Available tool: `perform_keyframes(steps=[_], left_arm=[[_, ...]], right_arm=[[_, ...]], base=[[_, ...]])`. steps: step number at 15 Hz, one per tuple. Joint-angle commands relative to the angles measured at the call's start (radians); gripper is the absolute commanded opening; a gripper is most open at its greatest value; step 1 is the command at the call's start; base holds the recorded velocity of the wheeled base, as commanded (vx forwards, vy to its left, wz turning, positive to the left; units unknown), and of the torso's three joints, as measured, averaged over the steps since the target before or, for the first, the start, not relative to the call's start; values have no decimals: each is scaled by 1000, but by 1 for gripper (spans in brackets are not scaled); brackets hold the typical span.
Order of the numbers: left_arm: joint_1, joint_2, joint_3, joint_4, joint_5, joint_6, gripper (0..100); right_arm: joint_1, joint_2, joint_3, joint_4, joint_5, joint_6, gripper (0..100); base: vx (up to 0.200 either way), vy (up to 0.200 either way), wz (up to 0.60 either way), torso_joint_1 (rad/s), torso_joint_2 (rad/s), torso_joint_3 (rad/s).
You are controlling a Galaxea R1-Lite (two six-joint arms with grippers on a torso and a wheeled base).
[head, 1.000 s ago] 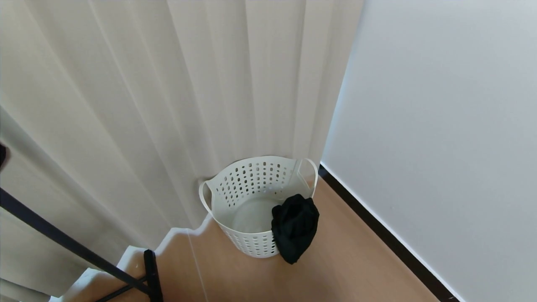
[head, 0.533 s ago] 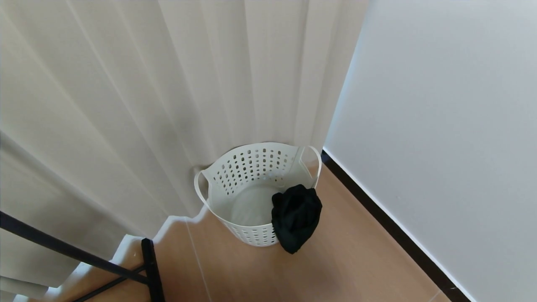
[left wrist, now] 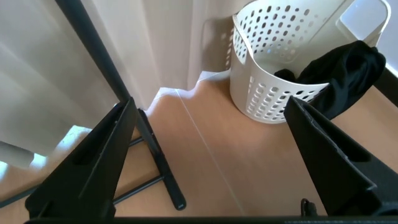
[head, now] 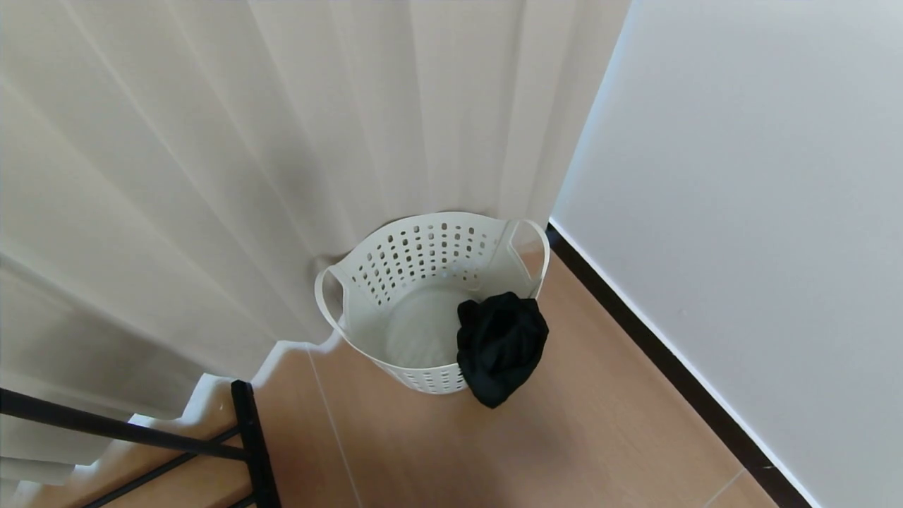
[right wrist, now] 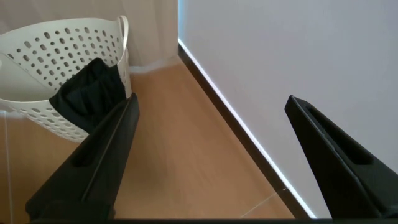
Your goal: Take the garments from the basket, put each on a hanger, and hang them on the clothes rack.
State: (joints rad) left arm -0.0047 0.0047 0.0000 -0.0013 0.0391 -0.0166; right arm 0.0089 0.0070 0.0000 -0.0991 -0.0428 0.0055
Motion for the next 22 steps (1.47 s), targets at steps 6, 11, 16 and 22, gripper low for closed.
perform_keyframes(steps=[6,11,16,22], left_arm=[[0,1,0,0,1,3,100],[2,1,0,-2,2,0,100],[2,1,0,-2,2,0,100],[2,1,0,-3,2,0,100]], right_arm=[[5,51,0,36,4,-81,100],[86,579,-120,-134,106,-168,100],[287,941,-388,-123,116,-331,100],[414,1378,-693,-129,109,-562,100]], base=[[0,0,0,-1,5,-186],[0,0,0,0,0,-17],[0,0,0,0,0,0],[0,0,0,0,0,0]])
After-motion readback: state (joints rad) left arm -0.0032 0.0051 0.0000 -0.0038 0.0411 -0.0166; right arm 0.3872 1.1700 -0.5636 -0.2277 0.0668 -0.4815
